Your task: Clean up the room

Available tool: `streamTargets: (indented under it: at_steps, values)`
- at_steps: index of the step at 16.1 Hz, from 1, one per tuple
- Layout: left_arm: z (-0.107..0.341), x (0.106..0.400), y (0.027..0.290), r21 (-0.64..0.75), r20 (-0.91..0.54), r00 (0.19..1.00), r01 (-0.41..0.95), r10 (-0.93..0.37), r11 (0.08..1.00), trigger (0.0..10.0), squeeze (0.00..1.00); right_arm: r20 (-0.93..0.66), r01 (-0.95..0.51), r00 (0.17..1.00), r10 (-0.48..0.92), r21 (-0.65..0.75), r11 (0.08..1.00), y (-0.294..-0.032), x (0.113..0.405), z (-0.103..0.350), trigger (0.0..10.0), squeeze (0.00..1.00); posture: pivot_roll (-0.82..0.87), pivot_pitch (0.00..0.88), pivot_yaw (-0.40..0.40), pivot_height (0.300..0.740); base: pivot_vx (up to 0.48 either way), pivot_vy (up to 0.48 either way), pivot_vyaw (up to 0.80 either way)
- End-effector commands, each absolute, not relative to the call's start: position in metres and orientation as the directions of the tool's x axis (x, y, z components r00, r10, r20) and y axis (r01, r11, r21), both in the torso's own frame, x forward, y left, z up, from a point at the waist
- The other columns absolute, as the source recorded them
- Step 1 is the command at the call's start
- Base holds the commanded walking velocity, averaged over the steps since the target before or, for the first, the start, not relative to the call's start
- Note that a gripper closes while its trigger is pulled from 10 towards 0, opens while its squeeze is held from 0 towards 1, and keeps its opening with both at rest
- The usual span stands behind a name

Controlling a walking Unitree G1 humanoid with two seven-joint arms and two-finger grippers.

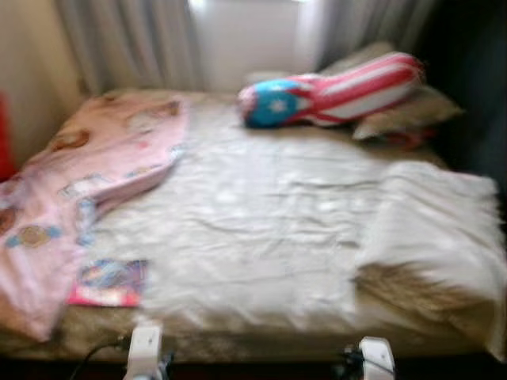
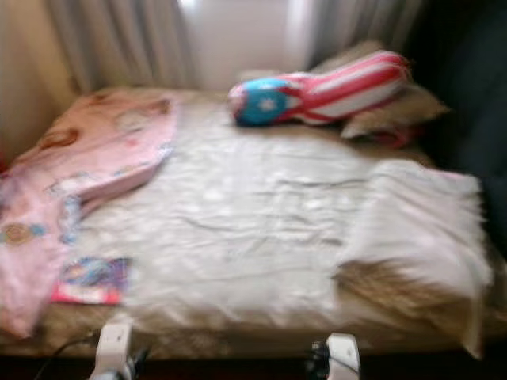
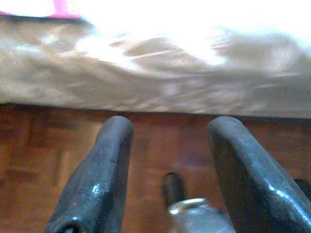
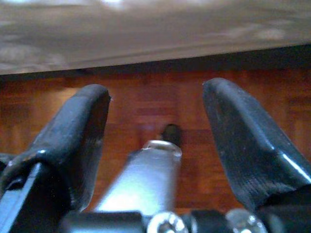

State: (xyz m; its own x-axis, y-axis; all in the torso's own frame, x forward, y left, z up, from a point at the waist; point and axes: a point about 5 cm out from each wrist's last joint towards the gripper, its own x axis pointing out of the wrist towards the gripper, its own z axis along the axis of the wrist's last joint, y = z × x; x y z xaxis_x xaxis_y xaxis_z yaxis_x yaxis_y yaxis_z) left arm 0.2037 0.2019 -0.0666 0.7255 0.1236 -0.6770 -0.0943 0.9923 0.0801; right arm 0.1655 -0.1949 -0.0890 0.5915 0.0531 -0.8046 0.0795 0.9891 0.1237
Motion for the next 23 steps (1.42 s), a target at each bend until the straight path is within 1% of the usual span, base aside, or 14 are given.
streamTargets:
  at_steps: [1,11,23]
  values:
    - [-0.0717,0.1952,0.2022,0.088,-0.704,0.700,-0.082,0.121,0.993,10.0,0.00,-0.791,0.088,0.610,0.046,0.126,0.988,-0.1947,0.1706,-0.0866,10.0,0.00,0.04,0.000,-0.023,0.740,0.000,-0.480,0.00]
    - [-0.0736,0.1918,0.2015,0.091,-0.711,0.693,-0.080,0.121,0.993,10.0,0.00,-0.792,0.081,0.608,0.048,0.122,0.989,-0.1936,0.1709,-0.0867,10.0,0.00,0.03,0.000,-0.019,0.740,0.000,-0.480,0.00]
    - [-0.0754,0.1888,0.1997,0.057,-0.716,0.690,-0.102,0.112,0.993,10.0,0.00,-0.799,0.060,0.599,0.052,0.109,0.992,-0.1938,0.1692,-0.0875,10.0,0.00,0.03,0.000,-0.020,0.740,0.000,0.000,0.00]
